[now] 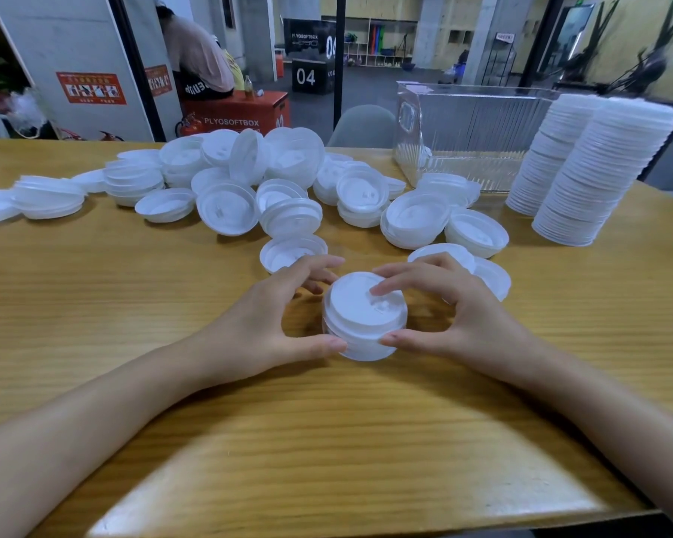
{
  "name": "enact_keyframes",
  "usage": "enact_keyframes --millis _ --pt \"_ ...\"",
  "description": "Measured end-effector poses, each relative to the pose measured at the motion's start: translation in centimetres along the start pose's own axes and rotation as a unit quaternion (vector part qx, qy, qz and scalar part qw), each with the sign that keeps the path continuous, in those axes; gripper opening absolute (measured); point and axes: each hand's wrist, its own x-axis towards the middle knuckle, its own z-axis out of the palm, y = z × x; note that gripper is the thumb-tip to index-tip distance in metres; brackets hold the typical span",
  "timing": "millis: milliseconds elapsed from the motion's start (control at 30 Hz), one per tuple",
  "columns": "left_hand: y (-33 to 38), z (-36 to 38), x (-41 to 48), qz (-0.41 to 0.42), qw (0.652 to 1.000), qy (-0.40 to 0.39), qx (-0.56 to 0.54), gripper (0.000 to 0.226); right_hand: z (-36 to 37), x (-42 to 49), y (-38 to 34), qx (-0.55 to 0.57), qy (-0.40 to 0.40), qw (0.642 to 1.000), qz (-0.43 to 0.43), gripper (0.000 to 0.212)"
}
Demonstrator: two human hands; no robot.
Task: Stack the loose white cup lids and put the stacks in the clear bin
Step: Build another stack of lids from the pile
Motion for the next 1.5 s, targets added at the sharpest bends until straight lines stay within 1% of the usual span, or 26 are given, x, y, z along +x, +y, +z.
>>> enact_keyframes --millis 133,200,267,300,367,400,433,500,567,633,767,833,933,1000,1067,1100,1167,1233,1333,1500 --pt "0.2 0.0 0.0 0.010 1.000 0.002 0.015 0.074 0.0 -0.1 0.0 -0.013 -0.005 1.000 -0.007 0.048" --pt "0.2 0.0 0.0 0.013 1.000 0.004 0.017 0.071 -0.5 -0.1 -0.3 0.000 0.014 1.000 -0.004 0.052" --pt "0.2 0.0 -0.1 0.015 1.000 0.005 0.016 0.069 -1.4 0.0 0.0 -0.002 0.075 0.997 -0.002 0.049" --pt "0.2 0.0 0.0 0.016 1.000 0.007 0.018 0.068 -1.8 0.1 0.4 -0.025 0.113 0.993 0.001 0.045" --pt "0.2 0.0 0.0 0.017 1.000 0.007 0.020 0.067 -2.5 0.2 1.5 -0.101 0.165 0.981 0.030 0.042" --pt "0.2 0.0 0.0 0.018 1.000 0.007 0.019 0.066 -2.7 0.2 2.1 -0.143 0.171 0.973 0.058 0.043" --pt "0.2 0.0 0.0 0.018 1.000 0.007 0.018 0.066 -2.8 0.2 2.4 -0.181 0.161 0.966 0.096 0.044" --pt "0.2 0.0 0.0 0.023 1.000 0.007 0.020 0.064 -2.9 0.1 2.8 -0.240 0.107 0.951 0.162 0.049" --pt "0.2 0.0 -0.1 0.022 1.000 0.007 0.020 0.064 -2.8 0.0 2.8 -0.268 0.071 0.943 0.183 0.049" --pt "0.2 0.0 -0.1 0.020 1.000 0.007 0.020 0.064 -2.8 0.1 2.7 -0.278 0.067 0.940 0.187 0.047" --pt "0.2 0.0 -0.1 0.023 0.999 0.008 0.025 0.064 -3.0 0.0 2.3 -0.254 0.093 0.945 0.181 0.041" --pt "0.1 0.0 0.0 0.023 0.999 0.009 0.026 0.065 -2.9 0.0 2.2 -0.215 0.119 0.952 0.181 0.038" --pt "0.0 0.0 -0.1 0.020 1.000 0.007 0.016 0.069 -2.9 0.0 1.7 -0.098 0.172 0.965 0.170 0.035" --pt "-0.1 0.1 0.0 0.015 1.000 0.006 0.010 0.074 -2.7 0.1 0.8 -0.007 0.179 0.973 0.145 0.036" --pt "-0.2 0.1 0.0 0.009 1.000 0.005 0.002 0.081 -2.3 0.0 -0.3 0.060 0.145 0.982 0.106 0.038" --pt "-0.2 0.1 0.0 0.008 1.000 0.005 0.001 0.083 -2.0 -0.1 -0.8 0.074 0.117 0.987 0.086 0.039" --pt "-0.2 0.1 0.0 0.006 1.000 0.006 -0.001 0.086 -1.4 -0.2 -1.2 0.077 0.061 0.994 0.053 0.042" --pt "-0.2 0.1 0.1 0.003 1.000 0.007 -0.004 0.089 -0.9 -0.3 -1.1 0.073 0.024 0.996 0.040 0.050" --pt "-0.1 0.1 0.0 0.000 1.000 0.006 -0.004 0.091 -0.5 -0.3 -0.9 0.068 0.000 0.997 0.026 0.056" --pt "0.4 0.1 0.0 0.000 1.000 0.002 -0.003 0.093 -0.1 -0.2 -0.6 0.047 -0.019 0.999 0.007 0.058"
